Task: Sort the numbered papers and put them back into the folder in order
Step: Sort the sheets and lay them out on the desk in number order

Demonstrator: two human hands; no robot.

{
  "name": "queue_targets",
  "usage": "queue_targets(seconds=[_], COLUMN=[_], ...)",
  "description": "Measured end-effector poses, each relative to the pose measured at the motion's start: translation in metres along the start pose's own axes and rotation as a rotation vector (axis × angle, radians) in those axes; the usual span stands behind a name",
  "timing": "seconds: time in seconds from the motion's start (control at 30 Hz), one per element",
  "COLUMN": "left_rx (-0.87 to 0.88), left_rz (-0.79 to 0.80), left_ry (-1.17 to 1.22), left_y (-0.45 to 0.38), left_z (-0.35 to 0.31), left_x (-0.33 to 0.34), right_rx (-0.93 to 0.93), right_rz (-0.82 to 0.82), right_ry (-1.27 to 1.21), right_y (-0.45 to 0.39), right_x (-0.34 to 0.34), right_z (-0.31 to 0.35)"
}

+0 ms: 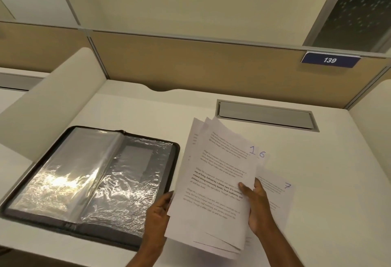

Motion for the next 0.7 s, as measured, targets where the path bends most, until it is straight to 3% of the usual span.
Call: queue_targets(seconds=[0.1, 0.3, 0.5, 0.7], left_rx=[-0.011, -0.092, 0.111, 0.408], left_rz=[0.077, 0.182, 0.115, 0.07], left_ry=[-0.069, -0.198, -0.419, -0.878], left_y=[0.005, -0.013, -0.06, -0.102], left_z=[0.013, 0.042, 0.033, 0.01], left_x=[0.014, 0.03, 0.037, 0.07], right_rx=[-0.009, -0.081, -0.113, -0.075], right_rz=[-0.011, -0.224, -0.455, -0.476], right_ry=[0.061, 0.034, -0.129, -0.106], right_y=[-0.002, -0.01, -0.01, -0.006], right_x=[-0.022, -0.083, -0.147, -0.155], right_z=[-0.002, 0.01, 0.035, 0.039])
Point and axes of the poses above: each hand's wrist, its own y-axis away from the middle knuckle, its own x-axis out of the palm, z = x × y, the point moved 6 cm from there along -y, towards the middle knuckle, and after that the axes turned 14 degrees about -z, right-handed, at the moved point
